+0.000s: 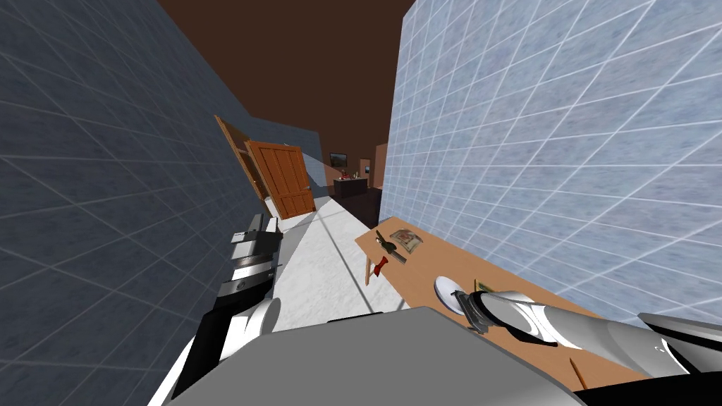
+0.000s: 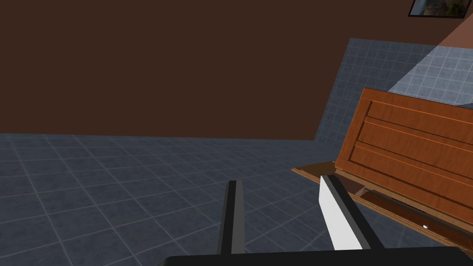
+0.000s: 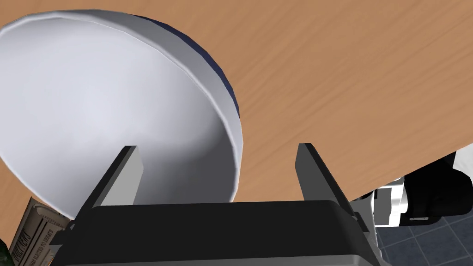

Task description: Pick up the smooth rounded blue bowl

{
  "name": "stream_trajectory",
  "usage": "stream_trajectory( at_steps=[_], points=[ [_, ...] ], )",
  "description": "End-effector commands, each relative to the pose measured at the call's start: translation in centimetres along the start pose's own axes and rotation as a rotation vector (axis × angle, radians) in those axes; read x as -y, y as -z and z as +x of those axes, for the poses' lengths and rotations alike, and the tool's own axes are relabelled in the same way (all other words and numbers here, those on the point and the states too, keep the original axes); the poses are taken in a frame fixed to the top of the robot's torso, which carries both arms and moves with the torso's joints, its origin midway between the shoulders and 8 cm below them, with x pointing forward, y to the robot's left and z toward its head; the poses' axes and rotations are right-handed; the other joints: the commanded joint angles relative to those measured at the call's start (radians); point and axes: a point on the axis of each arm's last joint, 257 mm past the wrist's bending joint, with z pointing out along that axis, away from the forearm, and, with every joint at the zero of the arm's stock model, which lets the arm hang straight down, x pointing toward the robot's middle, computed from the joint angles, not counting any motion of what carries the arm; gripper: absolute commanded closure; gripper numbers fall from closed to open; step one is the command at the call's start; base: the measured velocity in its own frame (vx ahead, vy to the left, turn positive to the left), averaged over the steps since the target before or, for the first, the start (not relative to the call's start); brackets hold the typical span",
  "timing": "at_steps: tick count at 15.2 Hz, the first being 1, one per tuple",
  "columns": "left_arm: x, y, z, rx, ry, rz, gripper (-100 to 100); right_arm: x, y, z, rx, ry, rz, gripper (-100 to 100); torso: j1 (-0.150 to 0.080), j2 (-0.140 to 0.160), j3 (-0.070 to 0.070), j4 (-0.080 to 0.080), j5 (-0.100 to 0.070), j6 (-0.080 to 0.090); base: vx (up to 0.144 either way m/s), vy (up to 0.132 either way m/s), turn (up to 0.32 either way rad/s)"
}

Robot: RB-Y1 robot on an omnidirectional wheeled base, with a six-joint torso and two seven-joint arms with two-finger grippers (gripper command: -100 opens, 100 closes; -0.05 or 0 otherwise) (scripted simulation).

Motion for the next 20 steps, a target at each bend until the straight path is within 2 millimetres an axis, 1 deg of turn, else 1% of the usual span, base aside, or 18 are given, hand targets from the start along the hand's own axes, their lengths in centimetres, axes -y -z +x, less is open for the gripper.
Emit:
stream_trajectory(
  at_steps=[1, 2, 3, 4, 7, 8, 9, 12, 13, 14, 16, 17, 18, 20],
  points=[
    [0.0, 0.0, 0.0, 0.000, 0.000, 0.000, 0, 0.2, 0.0, 0.2, 0.000, 0.030, 0.003, -100, 0.000, 0.000, 0.000, 0.000, 0.000, 0.000, 0.015, 0.014, -0.002],
    [0.0, 0.0, 0.0, 0.000, 0.000, 0.000, 0, 0.2, 0.0, 0.2, 0.000, 0.033, 0.003, -100, -0.001, 0.001, 0.001, 0.000, 0.000, 0.000, 0.000, 0.000, 0.000],
    [0.0, 0.0, 0.0, 0.000, 0.000, 0.000, 0, -1.0, -0.5, 1.1, -0.006, -0.019, -0.015, -100, -0.001, 0.002, 0.001, 0.000, 0.000, 0.000, 0.022, 0.016, 0.030],
    [0.0, 0.0, 0.0, 0.000, 0.000, 0.000, 0, -0.2, -0.4, 1.0, -0.003, -0.008, 0.001, -100, -0.001, 0.002, 0.001, 0.000, -0.001, 0.000, 0.037, 0.025, 0.027],
    [0.0, 0.0, 0.0, 0.000, 0.000, 0.000, 0, 0.0, -0.3, 1.0, -0.003, 0.038, 0.004, -100, -0.001, 0.002, 0.001, 0.000, 0.000, 0.000, 0.019, 0.014, 0.002],
    [0.0, 0.0, 0.0, 0.000, 0.000, 0.000, 0, -1.4, -0.8, 1.9, -0.007, -0.014, -0.014, -100, -0.001, 0.002, 0.001, 0.000, 0.000, 0.000, 0.030, 0.020, 0.026],
    [0.0, 0.0, 0.0, 0.000, 0.000, 0.000, 0, -0.5, -0.7, 1.9, -0.004, -0.005, 0.002, -100, -0.001, 0.002, 0.001, 0.000, 0.000, 0.000, 0.047, 0.032, 0.027],
    [0.0, 0.0, 0.0, 0.000, 0.000, 0.000, 0, -0.4, -0.6, 1.9, -0.004, 0.040, 0.004, -100, -0.001, 0.002, 0.001, 0.000, 0.000, 0.000, 0.019, 0.017, 0.003],
    [0.0, 0.0, 0.0, 0.000, 0.000, 0.000, 0, -1.9, -1.1, 2.8, -0.006, -0.016, -0.015, -100, -0.001, 0.002, 0.001, 0.000, 0.000, 0.000, 0.024, 0.024, 0.034],
    [0.0, 0.0, 0.0, 0.000, 0.000, 0.000, 0, -1.0, -0.9, 2.8, -0.005, 0.002, 0.003, -100, -0.001, 0.002, 0.001, 0.000, 0.000, 0.000, 0.037, 0.037, 0.027],
    [0.0, 0.0, 0.0, 0.000, 0.000, 0.000, 0, -1.0, -0.9, 2.8, -0.005, 0.039, 0.003, -100, 0.000, 0.001, 0.001, 0.000, 0.000, 0.000, 0.025, 0.021, 0.001],
    [0.0, 0.0, 0.0, 0.000, 0.000, 0.000, 0, -2.8, -1.3, 3.8, -0.006, -0.026, -0.018, -100, -0.001, 0.002, 0.001, 0.000, 0.000, 0.000, 0.028, 0.021, 0.034],
    [0.0, 0.0, 0.0, 0.000, 0.000, 0.000, 0, -1.9, -1.1, 3.8, -0.004, -0.006, 0.001, -100, -0.001, 0.002, 0.001, 0.000, 0.000, 0.000, 0.038, 0.026, 0.027],
    [0.0, 0.0, 0.0, 0.000, 0.000, 0.000, 0, -1.8, -1.1, 3.8, -0.004, 0.036, 0.002, -100, -0.001, 0.001, 0.001, 0.000, 0.000, 0.000, 0.027, 0.018, 0.002]
  ],
)
